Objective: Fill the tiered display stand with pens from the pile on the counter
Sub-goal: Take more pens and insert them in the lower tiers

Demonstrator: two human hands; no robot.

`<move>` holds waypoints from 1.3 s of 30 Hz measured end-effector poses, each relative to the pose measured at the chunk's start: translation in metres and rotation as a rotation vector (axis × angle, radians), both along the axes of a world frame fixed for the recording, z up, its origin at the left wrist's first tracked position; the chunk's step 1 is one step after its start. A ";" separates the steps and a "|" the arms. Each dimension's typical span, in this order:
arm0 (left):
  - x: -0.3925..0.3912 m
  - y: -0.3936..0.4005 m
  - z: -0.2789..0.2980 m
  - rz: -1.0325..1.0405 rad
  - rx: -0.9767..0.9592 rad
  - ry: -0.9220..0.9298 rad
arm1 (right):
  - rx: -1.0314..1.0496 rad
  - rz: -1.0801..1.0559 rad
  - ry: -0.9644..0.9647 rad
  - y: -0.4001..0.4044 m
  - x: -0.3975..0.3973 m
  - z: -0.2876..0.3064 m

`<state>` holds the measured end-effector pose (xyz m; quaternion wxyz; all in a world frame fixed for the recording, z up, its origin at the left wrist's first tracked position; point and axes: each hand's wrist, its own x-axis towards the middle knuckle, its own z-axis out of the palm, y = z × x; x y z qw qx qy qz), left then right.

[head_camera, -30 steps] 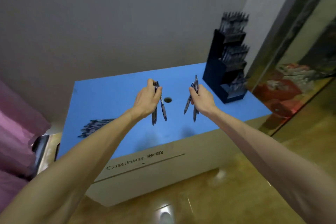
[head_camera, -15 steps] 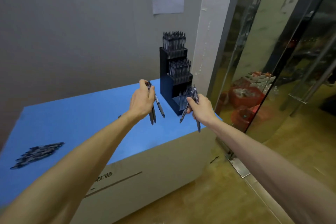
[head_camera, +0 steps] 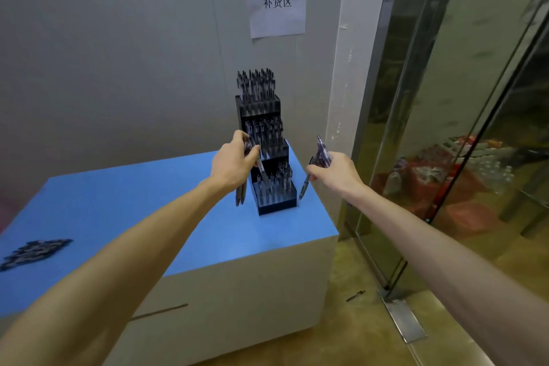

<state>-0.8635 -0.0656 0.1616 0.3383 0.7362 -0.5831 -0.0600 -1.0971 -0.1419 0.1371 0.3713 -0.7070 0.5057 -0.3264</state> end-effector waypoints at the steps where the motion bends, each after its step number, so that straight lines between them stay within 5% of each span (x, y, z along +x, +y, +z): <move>1: -0.001 -0.007 0.002 0.012 0.005 -0.020 | -0.015 0.006 0.002 -0.010 -0.001 0.001; 12: 0.029 -0.112 -0.030 0.064 0.059 -0.168 | 0.014 0.118 -0.082 -0.125 0.040 -0.010; 19: 0.052 -0.169 -0.056 0.057 0.103 -0.193 | -0.009 0.260 0.044 -0.188 0.079 -0.008; 39: 0.055 -0.192 -0.110 0.165 0.234 -0.283 | -0.231 0.611 0.279 -0.251 0.118 -0.062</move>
